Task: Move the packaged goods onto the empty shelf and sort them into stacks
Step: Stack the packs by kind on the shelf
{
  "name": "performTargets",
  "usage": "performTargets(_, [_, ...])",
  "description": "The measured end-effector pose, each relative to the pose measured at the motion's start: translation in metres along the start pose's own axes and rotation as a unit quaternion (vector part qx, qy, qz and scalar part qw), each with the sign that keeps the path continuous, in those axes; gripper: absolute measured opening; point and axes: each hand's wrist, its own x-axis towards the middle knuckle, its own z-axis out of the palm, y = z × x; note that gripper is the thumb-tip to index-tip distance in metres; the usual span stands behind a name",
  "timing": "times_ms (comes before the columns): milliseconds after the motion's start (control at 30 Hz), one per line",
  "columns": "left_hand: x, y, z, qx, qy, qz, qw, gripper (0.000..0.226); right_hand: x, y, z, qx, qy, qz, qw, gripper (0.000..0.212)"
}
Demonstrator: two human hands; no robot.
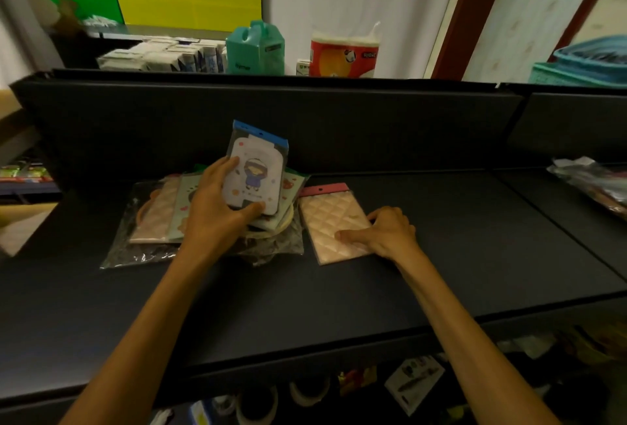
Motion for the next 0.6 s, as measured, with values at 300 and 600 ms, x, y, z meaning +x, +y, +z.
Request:
performTargets(300, [-0.004,-0.001,0.000,-0.013,0.016,0.012,1.000,0.079,-0.023,0.005,0.010,-0.039,0.066,-0.037,0.996,0.106])
performTargets(600, [-0.006,-0.002,-0.001,-0.081,0.024,-0.029,0.996,0.079,-0.015,-0.002,0.000,-0.089,0.017,-0.007,0.996,0.113])
